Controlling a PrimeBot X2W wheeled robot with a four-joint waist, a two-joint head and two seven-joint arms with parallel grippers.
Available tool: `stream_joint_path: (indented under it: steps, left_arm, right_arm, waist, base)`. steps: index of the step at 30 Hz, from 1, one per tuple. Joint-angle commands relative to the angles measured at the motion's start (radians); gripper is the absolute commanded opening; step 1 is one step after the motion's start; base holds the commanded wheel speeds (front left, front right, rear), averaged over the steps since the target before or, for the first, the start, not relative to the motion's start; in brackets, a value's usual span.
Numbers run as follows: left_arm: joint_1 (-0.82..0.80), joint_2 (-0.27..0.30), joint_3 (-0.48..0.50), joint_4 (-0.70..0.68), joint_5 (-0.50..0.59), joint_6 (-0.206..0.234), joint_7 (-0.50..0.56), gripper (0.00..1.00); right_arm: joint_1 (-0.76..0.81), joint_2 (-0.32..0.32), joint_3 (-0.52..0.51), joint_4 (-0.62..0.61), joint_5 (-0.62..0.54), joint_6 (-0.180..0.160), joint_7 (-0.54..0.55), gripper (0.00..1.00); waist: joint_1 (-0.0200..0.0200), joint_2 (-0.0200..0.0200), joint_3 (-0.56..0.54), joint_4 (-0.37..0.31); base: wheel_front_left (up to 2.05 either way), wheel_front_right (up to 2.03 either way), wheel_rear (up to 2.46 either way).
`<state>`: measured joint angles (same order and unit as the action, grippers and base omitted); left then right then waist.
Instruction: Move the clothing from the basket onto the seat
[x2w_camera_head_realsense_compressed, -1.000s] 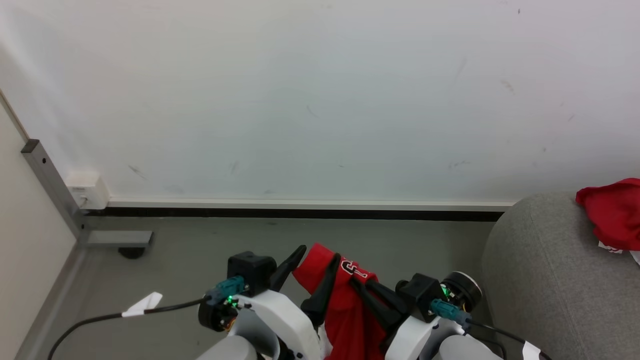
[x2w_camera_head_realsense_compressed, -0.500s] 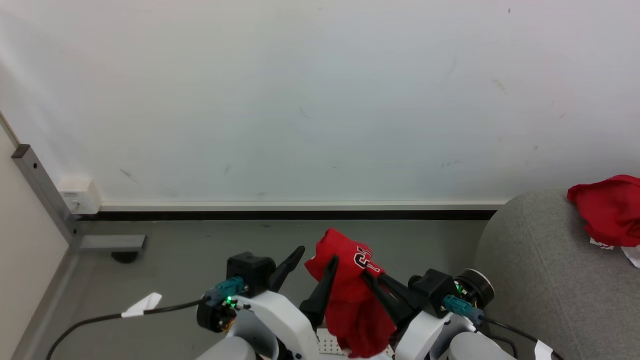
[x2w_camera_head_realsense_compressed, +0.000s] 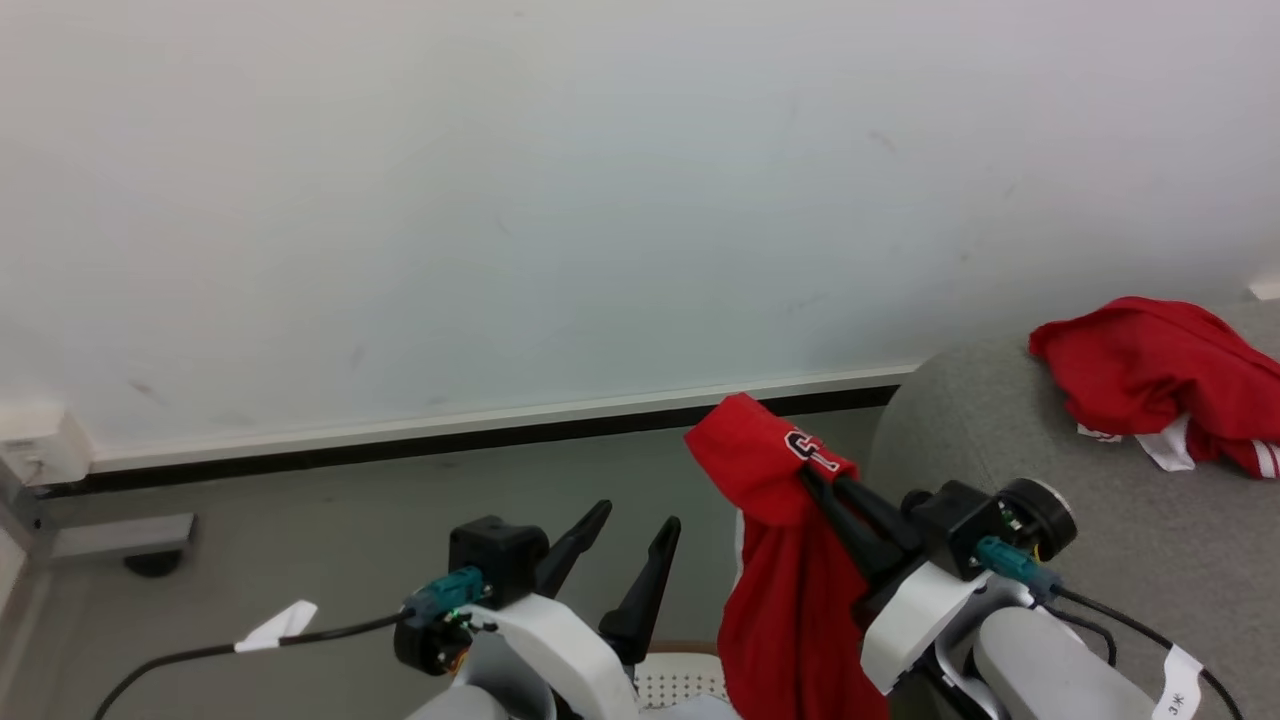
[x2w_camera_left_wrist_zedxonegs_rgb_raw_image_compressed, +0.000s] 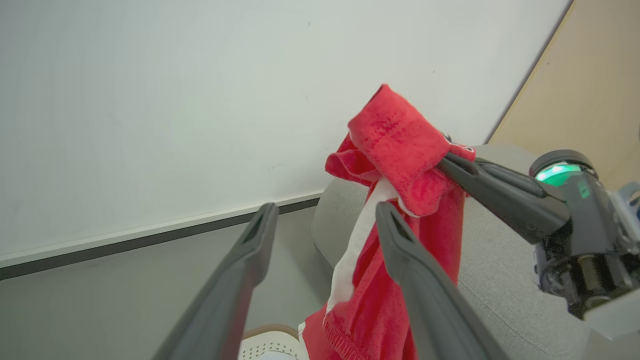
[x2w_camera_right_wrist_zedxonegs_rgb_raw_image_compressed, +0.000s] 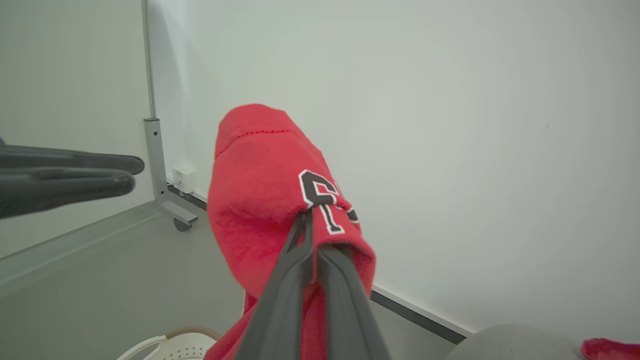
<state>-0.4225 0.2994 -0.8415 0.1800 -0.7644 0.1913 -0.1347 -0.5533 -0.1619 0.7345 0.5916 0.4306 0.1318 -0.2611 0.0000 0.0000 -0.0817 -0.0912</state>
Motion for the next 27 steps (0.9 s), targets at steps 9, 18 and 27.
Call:
stream_joint_path:
  steps: [9, 18, 27]
  left_arm:
    - [0.007, -0.016, -0.019, -0.040, 0.015, -0.007, -0.026, 1.00]
    - [-0.032, -0.035, -0.055, -0.058, 0.047, -0.016, -0.017, 1.00]
    - [-0.048, -0.048, -0.078, -0.080, 0.052, -0.020, -0.002, 1.00]
  right_arm:
    - [-0.011, -0.108, -0.080, -0.112, -0.025, -0.002, -0.003, 0.00]
    - [0.017, -0.196, -0.197, -0.200, -0.045, -0.002, 0.005, 0.00]
    - [0.083, -0.248, -0.332, -0.304, -0.063, -0.002, 0.044, 0.00]
  waist:
    - [0.0000, 0.0000, 0.040, -0.217]
    - [0.0000, 0.0000, 0.076, -0.289]
    - [0.0000, 0.0000, 0.099, -0.274]
  base:
    - [0.00, 0.00, 0.00]
    - [0.00, 0.00, 0.00]
    - [0.00, 0.00, 0.00]
